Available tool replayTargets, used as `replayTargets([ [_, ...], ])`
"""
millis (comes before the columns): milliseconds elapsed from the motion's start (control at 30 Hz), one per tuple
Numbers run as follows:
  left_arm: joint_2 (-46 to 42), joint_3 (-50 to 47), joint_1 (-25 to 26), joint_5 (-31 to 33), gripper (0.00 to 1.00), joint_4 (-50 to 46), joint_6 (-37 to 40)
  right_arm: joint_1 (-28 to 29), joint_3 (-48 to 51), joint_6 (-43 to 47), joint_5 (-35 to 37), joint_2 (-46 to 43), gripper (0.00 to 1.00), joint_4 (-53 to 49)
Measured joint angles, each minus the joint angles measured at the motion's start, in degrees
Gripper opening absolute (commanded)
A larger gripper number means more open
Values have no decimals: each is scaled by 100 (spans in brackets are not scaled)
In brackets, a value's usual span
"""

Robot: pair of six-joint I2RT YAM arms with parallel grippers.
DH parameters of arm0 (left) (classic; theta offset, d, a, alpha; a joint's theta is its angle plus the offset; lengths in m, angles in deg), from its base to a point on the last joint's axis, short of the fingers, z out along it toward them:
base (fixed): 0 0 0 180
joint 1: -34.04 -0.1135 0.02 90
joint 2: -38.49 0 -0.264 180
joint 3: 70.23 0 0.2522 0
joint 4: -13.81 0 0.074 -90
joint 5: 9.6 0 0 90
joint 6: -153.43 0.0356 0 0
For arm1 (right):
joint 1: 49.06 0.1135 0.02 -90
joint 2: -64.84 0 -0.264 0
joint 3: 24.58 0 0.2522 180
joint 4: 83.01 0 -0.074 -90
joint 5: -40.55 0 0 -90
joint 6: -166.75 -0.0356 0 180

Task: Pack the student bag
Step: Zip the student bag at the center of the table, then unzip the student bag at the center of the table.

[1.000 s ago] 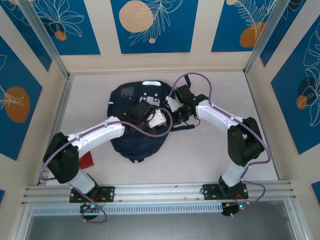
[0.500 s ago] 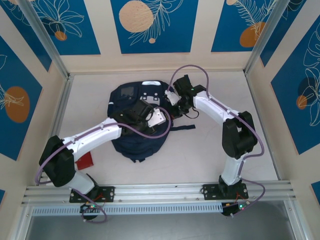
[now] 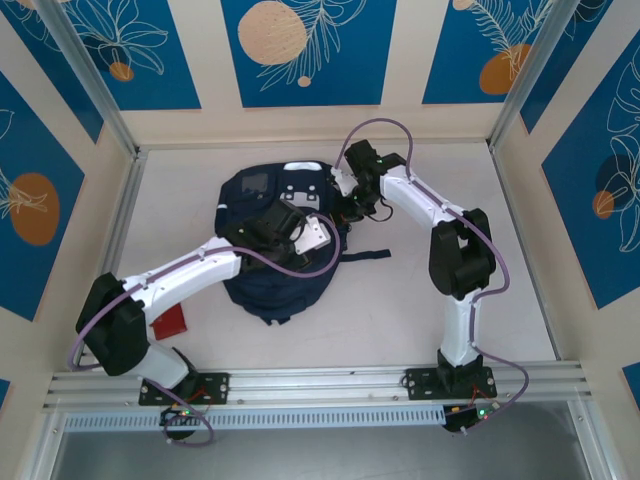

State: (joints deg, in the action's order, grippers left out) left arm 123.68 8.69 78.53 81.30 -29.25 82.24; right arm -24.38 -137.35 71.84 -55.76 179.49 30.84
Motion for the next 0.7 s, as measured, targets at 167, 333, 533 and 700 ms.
replayTargets([
  [167, -120, -114, 0, 9, 0, -28, -44, -251, 22, -116, -140, -131, 55, 284],
  [333, -151, -140, -28, 9, 0, 0, -219, -592, 1040, -345, -896, -1137, 70, 942],
  [533, -232, -227, -81, -48, 0, 74, -369, -533, 1558, -557, -1956, -1685, 78, 1635],
  [700, -470, -452, -125, -83, 0, 208, -428, -293, 1488, -612, -2417, -1241, 80, 1982],
])
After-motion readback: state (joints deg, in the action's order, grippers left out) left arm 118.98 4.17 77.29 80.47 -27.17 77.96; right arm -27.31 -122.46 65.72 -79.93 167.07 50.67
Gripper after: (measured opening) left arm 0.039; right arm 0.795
